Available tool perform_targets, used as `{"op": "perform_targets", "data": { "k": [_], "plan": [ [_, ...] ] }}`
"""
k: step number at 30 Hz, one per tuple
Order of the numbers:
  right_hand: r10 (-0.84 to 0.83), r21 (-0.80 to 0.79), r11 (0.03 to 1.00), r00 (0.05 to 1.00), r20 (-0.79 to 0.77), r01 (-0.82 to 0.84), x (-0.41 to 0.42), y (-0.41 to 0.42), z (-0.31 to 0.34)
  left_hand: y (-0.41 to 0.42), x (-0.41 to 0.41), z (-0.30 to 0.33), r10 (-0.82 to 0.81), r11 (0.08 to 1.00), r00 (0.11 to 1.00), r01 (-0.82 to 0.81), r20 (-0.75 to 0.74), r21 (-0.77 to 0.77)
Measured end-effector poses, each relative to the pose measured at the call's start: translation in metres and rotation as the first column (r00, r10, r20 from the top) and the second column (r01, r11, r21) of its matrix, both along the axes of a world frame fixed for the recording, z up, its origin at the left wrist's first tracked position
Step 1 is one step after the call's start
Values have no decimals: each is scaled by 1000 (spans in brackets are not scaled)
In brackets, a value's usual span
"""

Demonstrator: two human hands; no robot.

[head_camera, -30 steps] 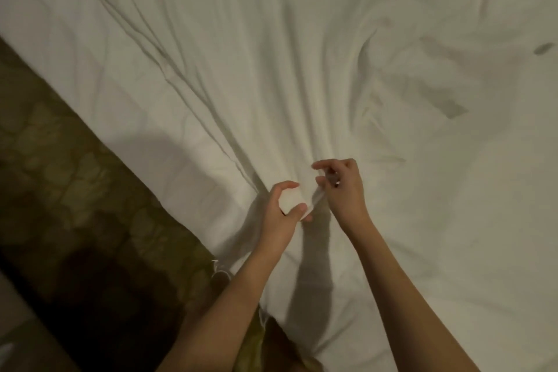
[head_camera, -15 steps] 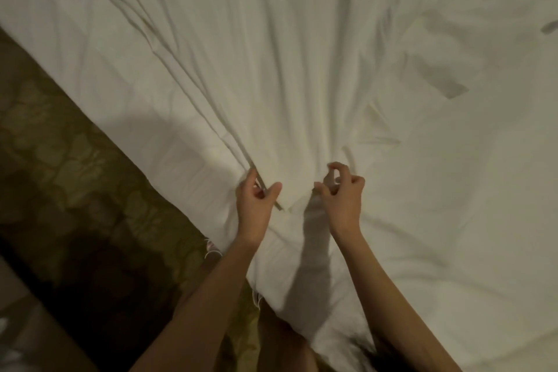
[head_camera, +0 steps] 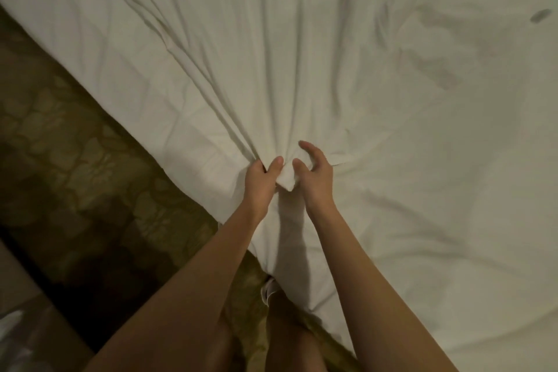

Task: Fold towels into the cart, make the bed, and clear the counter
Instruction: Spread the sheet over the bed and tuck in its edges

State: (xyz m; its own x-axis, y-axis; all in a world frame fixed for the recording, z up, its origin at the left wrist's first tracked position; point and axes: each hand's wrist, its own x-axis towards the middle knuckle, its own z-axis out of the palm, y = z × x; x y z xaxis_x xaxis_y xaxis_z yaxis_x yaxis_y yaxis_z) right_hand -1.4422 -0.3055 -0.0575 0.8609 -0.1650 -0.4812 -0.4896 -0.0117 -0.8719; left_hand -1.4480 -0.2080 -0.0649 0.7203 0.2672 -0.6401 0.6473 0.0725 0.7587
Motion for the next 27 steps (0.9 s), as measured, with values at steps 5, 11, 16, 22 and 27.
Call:
{"op": "perform_targets", "data": {
  "k": [5, 11, 16, 22, 27],
  "plan": [
    [34, -52, 998, 999, -22, -35, -23, -21, -3, -13, -20, 5, -38, 999, 999, 38, -13, 13],
    [-28, -48, 998, 1000, -4, 28, -60, -23, -19, -12, -59, -5, -120, 991, 990, 124, -74, 44],
    [-81, -55, 995, 997, 14, 81, -112, -6, -30, 0, -107, -14, -111, 991, 991, 104, -81, -84],
    [-85, -129, 988, 996, -17, 82, -165, 7, -35, 17, -157, -26, -173, 970, 974, 143, -146, -197],
    [-76, -254, 965, 997, -21, 69, -174, 8, -35, 23, -166, -23, -222, 960, 971, 202, -88, -191]
  ]
}}
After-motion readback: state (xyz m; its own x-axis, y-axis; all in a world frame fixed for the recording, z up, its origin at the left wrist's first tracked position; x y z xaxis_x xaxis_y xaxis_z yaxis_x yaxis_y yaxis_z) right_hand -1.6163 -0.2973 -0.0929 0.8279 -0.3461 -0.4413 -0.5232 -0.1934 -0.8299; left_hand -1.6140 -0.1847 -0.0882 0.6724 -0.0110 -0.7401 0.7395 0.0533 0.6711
